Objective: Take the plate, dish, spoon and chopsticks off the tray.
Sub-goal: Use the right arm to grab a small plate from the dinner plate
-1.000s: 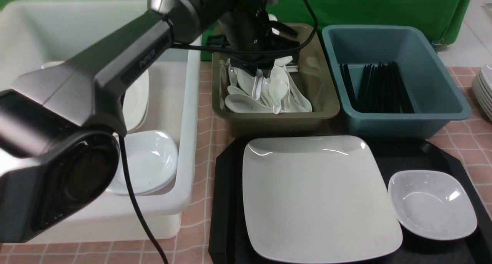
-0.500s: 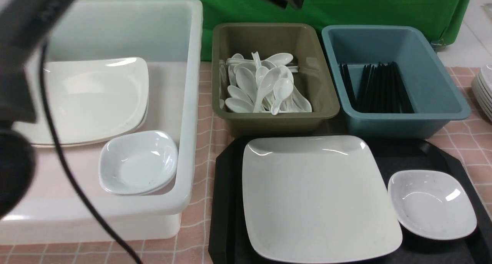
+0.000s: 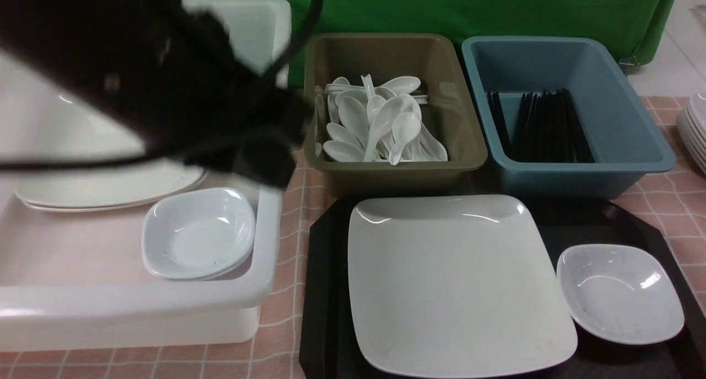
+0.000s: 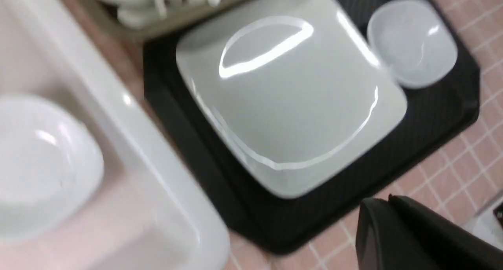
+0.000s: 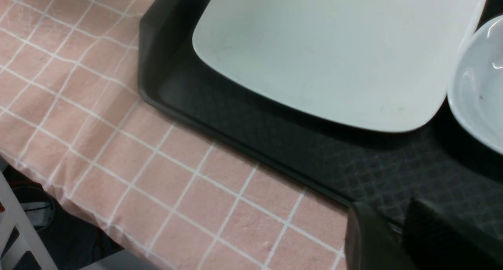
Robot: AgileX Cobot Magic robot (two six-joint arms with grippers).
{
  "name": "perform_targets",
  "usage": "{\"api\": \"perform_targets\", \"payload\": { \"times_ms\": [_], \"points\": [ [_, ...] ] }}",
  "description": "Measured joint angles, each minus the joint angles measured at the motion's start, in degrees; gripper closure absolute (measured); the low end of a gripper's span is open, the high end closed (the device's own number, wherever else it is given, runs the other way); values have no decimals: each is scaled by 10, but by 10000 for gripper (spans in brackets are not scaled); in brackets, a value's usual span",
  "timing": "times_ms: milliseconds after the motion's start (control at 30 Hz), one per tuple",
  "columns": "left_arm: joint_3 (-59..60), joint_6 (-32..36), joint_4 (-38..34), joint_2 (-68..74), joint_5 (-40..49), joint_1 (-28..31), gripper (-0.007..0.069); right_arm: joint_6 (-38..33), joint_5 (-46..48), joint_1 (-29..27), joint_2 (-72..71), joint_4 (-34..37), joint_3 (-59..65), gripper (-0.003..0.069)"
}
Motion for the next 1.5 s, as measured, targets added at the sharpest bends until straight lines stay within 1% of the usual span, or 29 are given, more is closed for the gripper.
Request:
{"api": "perform_targets", "payload": {
  "times_ms": [33,100,200,233,267,300,367,433,467,533,600,667,733,800,833,900,933,967,1000,1033,1100,1133,1167,1233,1267,1333,1400,1433,1500],
  "points": [
    [61,-3,-25,-11,-14,0,624,0,0,0,0,0,0,459],
    [120,0,-61,-11,-40,-4,614,0,0,0,0,0,0,459],
    [171,-1,-84,-4,-75,-32,587,0,-6,0,0,0,0,459],
    [179,-9,-90,2,-84,-52,573,0,-11,0,0,0,0,459],
    [181,-9,-90,4,-85,-52,569,0,-11,0,0,0,0,459],
    [185,-22,-89,14,-89,-83,543,1,-16,0,0,0,0,459],
    [187,-41,-79,31,-97,-121,498,3,-23,0,0,0,0,459],
    [188,-77,-48,58,-104,-167,439,10,-24,0,0,0,0,459],
    [188,-80,-48,58,-104,-170,433,10,-25,0,0,0,0,459],
    [188,-132,-7,93,-113,-209,357,13,-25,0,0,0,0,459],
    [188,-169,19,120,-125,-224,309,13,-25,0,0,0,0,459],
    [188,-191,35,143,-146,-229,267,13,-25,0,0,0,0,459],
    [188,-200,37,157,-171,-229,242,13,-24,0,0,0,0,459],
    [185,-204,38,161,-188,-229,234,13,-17,0,0,-3,0,461],
    [179,-205,40,161,-191,-229,234,13,-13,0,0,-6,0,467],
    [161,-205,44,160,-191,-229,246,13,6,0,1,-25,0,522],
    [159,-205,46,160,-190,-229,249,13,6,0,1,-27,0,531],
    [143,-201,56,158,-184,-229,277,17,26,0,4,-45,0,593],
    [132,-197,67,156,-176,-229,305,27,39,0,9,-58,0,620],
    [119,-196,77,153,-167,-229,340,38,50,0,18,-68,0,629],
    [93,-194,111,146,-138,-229,438,68,74,0,45,-94,0,629],
    [91,-194,113,145,-135,-229,458,72,77,0,48,-95,0,629],
    [76,-193,134,140,-112,-227,528,82,83,0,74,-101,0,629],
    [66,-182,142,135,-87,-214,595,87,79,0,111,-105,0,629],
    [65,-173,143,133,-77,-205,606,87,76,0,127,-106,0,629],
    [62,-135,140,129,-56,-168,617,87,59,7,174,-111,0,613],
    [62,-116,136,127,-50,-148,617,85,47,13,196,-114,0,592],
    [62,-79,121,124,-45,-108,617,84,29,29,231,-127,-4,532],
    [62,-39,94,120,-45,-66,617,82,12,52,277,-159,-16,428]
  ]
}}
